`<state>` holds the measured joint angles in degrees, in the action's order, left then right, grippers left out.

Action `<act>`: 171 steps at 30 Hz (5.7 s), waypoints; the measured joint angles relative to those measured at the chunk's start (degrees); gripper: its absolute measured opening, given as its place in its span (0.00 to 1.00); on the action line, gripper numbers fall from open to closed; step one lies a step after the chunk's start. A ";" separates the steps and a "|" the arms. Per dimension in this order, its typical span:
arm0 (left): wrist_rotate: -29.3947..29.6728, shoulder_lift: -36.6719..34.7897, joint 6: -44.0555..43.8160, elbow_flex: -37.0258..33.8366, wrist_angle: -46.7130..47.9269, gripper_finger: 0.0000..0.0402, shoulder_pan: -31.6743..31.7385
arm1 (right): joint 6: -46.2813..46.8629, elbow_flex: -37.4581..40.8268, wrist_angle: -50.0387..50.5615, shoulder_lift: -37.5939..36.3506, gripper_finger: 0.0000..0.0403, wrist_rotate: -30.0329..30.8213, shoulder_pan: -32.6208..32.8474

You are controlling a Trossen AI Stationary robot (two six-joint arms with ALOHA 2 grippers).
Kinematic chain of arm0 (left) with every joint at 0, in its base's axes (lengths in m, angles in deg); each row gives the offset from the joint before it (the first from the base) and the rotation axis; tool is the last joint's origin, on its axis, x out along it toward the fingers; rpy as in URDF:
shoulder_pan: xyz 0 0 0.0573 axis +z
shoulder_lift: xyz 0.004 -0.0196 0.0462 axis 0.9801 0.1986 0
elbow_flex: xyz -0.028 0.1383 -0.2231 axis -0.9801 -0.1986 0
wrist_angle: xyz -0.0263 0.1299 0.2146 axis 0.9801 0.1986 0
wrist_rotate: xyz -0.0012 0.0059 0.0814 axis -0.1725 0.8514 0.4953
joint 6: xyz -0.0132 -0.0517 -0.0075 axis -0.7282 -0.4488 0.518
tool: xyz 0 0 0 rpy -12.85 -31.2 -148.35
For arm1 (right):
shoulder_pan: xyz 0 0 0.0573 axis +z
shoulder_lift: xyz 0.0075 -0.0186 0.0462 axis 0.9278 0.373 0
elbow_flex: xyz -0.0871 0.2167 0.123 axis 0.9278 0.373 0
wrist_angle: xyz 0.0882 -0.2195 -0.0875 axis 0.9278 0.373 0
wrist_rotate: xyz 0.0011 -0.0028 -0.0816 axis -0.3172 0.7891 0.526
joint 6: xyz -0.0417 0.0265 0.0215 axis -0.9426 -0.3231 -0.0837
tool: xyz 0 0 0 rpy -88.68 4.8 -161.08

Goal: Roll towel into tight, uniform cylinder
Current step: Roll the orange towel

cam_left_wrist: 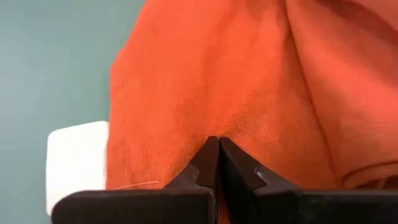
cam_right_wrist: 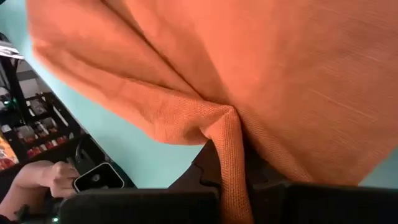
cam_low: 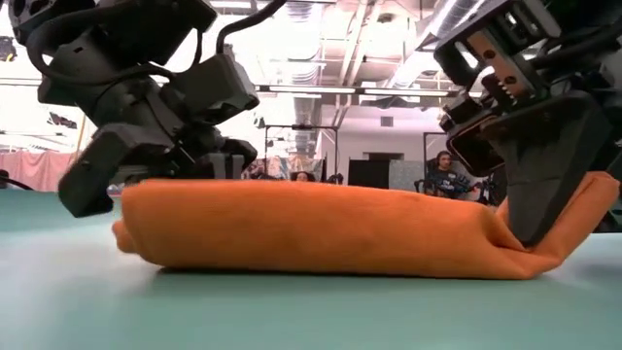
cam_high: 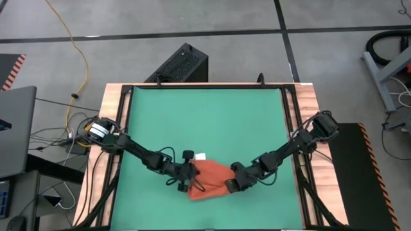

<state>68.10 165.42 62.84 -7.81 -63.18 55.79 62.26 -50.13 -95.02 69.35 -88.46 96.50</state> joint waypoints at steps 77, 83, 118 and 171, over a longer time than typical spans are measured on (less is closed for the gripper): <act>31.72 -2.44 -14.29 7.39 15.83 0.00 -25.34 | -13.39 -0.03 -2.44 0.70 0.06 -21.23 -22.12; 48.08 -6.59 -7.10 8.35 15.41 0.00 -27.52 | -13.90 0.02 -2.47 0.68 0.06 -21.12 -22.07; 28.65 0.76 -21.70 2.47 13.52 0.00 -20.35 | -38.26 0.00 -4.90 0.68 0.23 -17.61 -20.94; 25.19 0.92 -23.33 2.21 12.62 0.00 -19.57 | -111.02 -42.33 24.96 20.81 0.60 2.97 -8.09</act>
<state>93.29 166.34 39.51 -5.60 -50.56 36.22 -48.76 -92.46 -70.06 90.16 -85.49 88.42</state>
